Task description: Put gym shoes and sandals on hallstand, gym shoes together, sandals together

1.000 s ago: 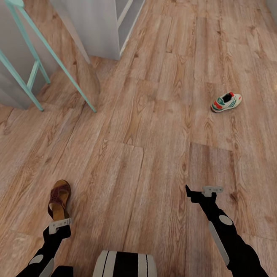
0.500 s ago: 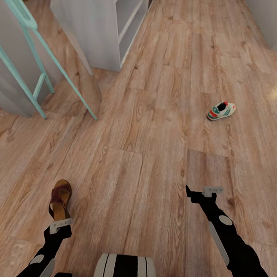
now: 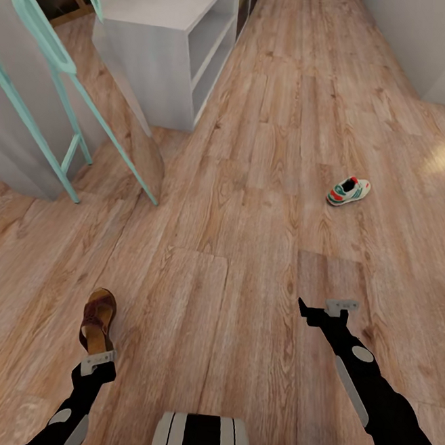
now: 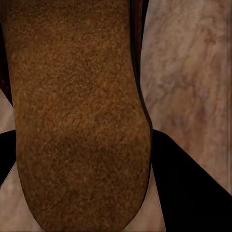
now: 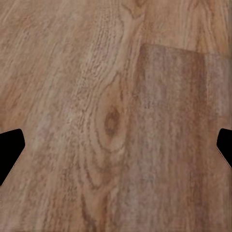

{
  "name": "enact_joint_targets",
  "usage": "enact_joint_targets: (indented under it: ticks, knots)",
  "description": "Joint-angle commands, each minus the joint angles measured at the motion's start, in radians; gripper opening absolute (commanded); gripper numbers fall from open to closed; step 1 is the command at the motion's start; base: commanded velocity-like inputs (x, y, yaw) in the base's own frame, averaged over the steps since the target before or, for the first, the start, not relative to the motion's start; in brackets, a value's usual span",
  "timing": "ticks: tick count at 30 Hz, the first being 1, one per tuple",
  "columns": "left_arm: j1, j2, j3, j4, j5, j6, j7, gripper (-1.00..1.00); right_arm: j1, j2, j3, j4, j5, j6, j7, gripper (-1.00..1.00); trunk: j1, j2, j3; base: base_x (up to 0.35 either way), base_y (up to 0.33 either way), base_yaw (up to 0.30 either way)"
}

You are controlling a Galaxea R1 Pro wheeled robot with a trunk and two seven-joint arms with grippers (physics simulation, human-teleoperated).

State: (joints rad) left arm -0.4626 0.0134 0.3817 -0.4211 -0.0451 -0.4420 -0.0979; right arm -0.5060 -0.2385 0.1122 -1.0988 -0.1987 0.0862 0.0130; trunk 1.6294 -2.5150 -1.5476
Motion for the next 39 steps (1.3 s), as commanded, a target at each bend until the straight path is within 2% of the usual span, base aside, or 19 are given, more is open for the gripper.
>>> enact_joint_targets:
  ticks: [1,17,26,33,39]
  knots:
    - [-0.001,-0.001,0.008,0.001,-0.007,-0.003,-0.008,-1.0,0.0,-0.001,0.001,-0.002,-0.008,0.004,0.001,1.0,-0.001,0.0,0.003,0.0,0.0,0.0]
    - [-0.001,-0.003,0.01,0.001,-0.007,-0.003,-0.008,-1.0,0.001,0.002,0.002,-0.026,-0.01,0.004,0.001,1.0,-0.008,0.004,0.066,0.0,0.0,0.0]
    - [-0.001,0.0,0.01,0.001,-0.007,-0.003,-0.008,-1.0,0.003,0.0,0.001,-0.029,-0.01,0.004,0.001,1.0,-0.012,0.006,0.112,0.0,0.0,-0.082]
    - [-0.001,-0.007,0.011,0.001,-0.016,-0.003,-0.01,-1.0,0.005,0.0,0.001,-0.029,-0.009,0.004,0.001,1.0,-0.015,0.008,0.15,0.0,0.0,-0.132]
    - [-0.001,-0.007,-0.035,0.001,-0.018,-0.002,-0.008,-1.0,0.015,0.002,0.002,-0.028,-0.009,-0.001,0.001,1.0,-0.018,0.009,0.182,0.0,0.0,-0.155]
